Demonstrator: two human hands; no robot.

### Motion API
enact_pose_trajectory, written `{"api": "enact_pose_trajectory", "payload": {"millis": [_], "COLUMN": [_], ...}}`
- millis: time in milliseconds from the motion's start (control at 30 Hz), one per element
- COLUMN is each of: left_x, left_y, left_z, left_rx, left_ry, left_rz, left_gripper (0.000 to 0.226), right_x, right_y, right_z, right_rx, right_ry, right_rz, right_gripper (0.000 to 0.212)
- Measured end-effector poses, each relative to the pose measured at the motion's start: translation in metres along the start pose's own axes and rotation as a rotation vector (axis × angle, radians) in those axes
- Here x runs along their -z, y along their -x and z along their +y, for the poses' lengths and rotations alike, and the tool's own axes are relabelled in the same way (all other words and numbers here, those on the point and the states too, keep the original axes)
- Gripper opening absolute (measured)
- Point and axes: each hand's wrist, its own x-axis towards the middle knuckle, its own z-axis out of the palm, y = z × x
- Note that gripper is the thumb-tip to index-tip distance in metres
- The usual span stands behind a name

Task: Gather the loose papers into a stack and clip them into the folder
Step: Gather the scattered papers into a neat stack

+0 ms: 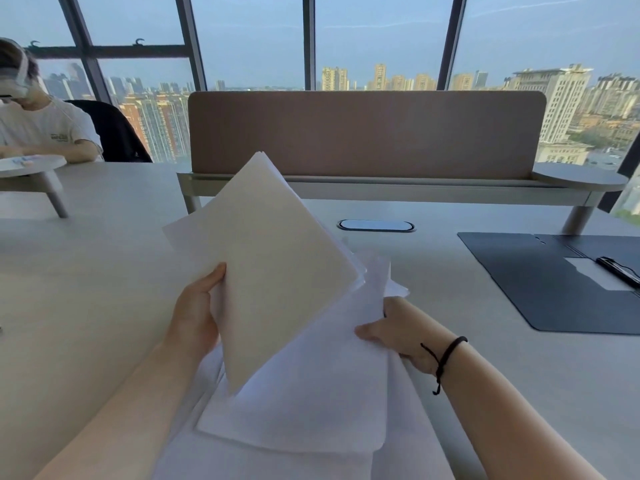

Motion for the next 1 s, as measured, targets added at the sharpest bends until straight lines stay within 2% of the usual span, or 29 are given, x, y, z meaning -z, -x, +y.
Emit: {"api": "enact_pose_trajectory", "payload": {"millis": [100,200,267,467,567,733,900,1000], "left_x": [0.003,0.003,-0.001,-0.016,-0.026,-0.038,-0.042,-0.041], "left_y": [-0.002,-0.001,0.002,0.021,0.032,0.039,0.042,0.042], "left_z": [0.005,0.008,0.005,0.000,0.001,0.008,0.001,0.000], "left_rx": [-0.014,0.003,-0.030,-0.116,-0.251,-0.427,-0.452,-0.477], "left_ry": [-0.059,-0.137,-0.188,-0.254,-0.410,-0.569,-0.663,-0.594], "left_rz": [-0.018,-0.058,-0.024,-0.002,-0.054,-0.127,-0.177,-0.200], "left_gripper": [0.038,0.041,0.035,0.027,0.008,0.013,0.014,0.022], "right_x": [0.017,0.032,0.037,0.038,0.031,0.028,0.025,0.028], "right_y": [0.000,0.003,0.007,0.015,0.023,0.029,0.032,0.028], "right_z": [0.002,0.000,-0.003,-0.009,-0.015,-0.018,-0.007,0.000], "right_rx": [0.074,0.113,0.128,0.236,0.270,0.284,0.274,0.269], "right_ry": [0.044,-0.166,-0.296,-0.491,-0.470,-0.416,-0.324,-0.243], "right_rz": [0.103,0.159,0.183,0.187,0.156,0.114,0.033,0.063], "right_gripper": [0.020,0.017,0.016,0.016,0.015,0.025,0.028,0.038]}}
